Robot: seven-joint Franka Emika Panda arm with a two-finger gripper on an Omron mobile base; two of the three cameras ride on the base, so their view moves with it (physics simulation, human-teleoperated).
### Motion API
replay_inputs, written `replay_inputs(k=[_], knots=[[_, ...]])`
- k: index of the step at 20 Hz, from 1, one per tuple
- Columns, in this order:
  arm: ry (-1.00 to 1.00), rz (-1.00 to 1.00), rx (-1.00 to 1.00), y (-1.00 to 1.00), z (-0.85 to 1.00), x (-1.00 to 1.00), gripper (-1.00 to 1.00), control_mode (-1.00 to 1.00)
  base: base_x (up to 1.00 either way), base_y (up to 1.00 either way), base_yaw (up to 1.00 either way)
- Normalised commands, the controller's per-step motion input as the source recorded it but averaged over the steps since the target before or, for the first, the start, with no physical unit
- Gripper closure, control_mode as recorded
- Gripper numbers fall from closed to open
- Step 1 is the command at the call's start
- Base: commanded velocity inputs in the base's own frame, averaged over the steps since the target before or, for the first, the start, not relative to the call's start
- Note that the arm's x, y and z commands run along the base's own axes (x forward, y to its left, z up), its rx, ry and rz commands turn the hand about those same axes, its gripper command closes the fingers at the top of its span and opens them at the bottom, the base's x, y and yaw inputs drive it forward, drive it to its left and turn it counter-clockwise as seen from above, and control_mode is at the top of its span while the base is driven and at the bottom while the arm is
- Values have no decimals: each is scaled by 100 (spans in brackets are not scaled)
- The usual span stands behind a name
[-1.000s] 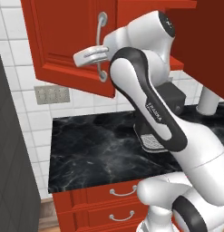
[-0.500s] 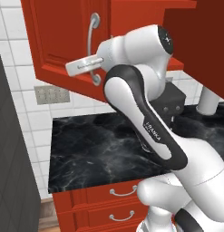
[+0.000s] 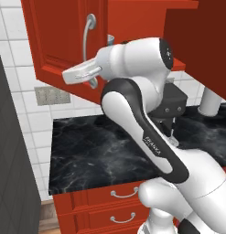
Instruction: Move the bowls from the cabinet to the plates on the dining table.
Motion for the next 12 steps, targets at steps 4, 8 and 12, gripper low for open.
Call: replay_inputs(k=[4,8,12], knots=[[0,7,0,31,0,-100,100,-100,0,0,0],[0,3,0,26,0,-100,100,-100,0,0,0],[0,5,0,47,0,-100,100,-100,0,0,0]])
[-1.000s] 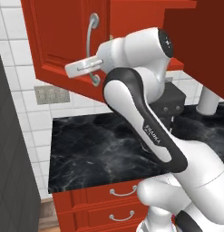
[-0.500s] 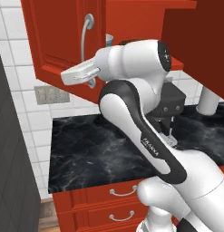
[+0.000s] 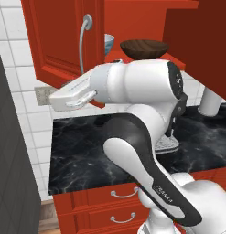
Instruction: Move the bowls from the cabinet to the plates on the dining table.
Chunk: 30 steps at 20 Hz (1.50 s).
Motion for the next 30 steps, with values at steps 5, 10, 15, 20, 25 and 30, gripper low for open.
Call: replay_inputs(k=[5,10,15,20,25,30], knots=[[0,1,0,-9,0,-85,100,-100,0,0,0],[7,-22,4,-98,-13,-35,100,-100,0,0,0],[18,-37,9,-100,-16,-2,100,-100,0,0,0],[33,-45,7,-100,-26,0,-100,-100,0,0,0],[28,-33,5,-100,-6,0,-100,-100,0,0,0],[8,-9,11,-76,18,6,-100,-100,0,0,0]])
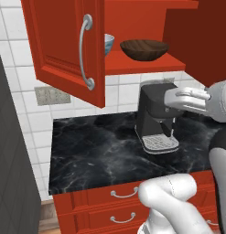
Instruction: Move the bowls from the cabinet to the plates on the dining table.
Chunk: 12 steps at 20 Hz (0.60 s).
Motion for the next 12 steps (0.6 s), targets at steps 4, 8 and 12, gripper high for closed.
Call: replay_inputs(k=[4,8,12], knots=[[1,0,9,-48,11,28,-100,-100,0,0,0],[-1,0,16,-5,2,22,-100,-100,0,0,0],[0,0,9,4,0,49,-100,-100,0,0,0]])
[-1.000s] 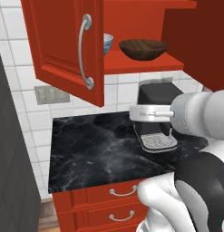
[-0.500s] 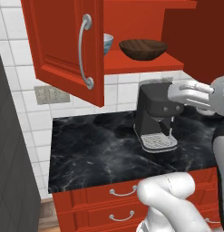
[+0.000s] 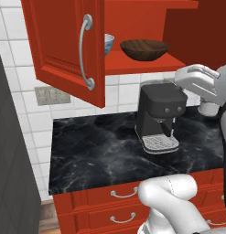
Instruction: Move the bowls from the cabinet to the plates on the dining table.
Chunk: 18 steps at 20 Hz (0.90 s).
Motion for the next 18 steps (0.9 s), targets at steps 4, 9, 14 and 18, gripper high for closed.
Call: replay_inputs(k=[4,9,14,18], knots=[[0,0,5,21,0,62,-100,-100,0,0,0],[0,0,4,30,0,73,-100,-100,0,0,0],[0,0,6,42,0,57,-100,-100,0,0,0],[0,0,7,46,1,48,-100,-100,0,0,0]])
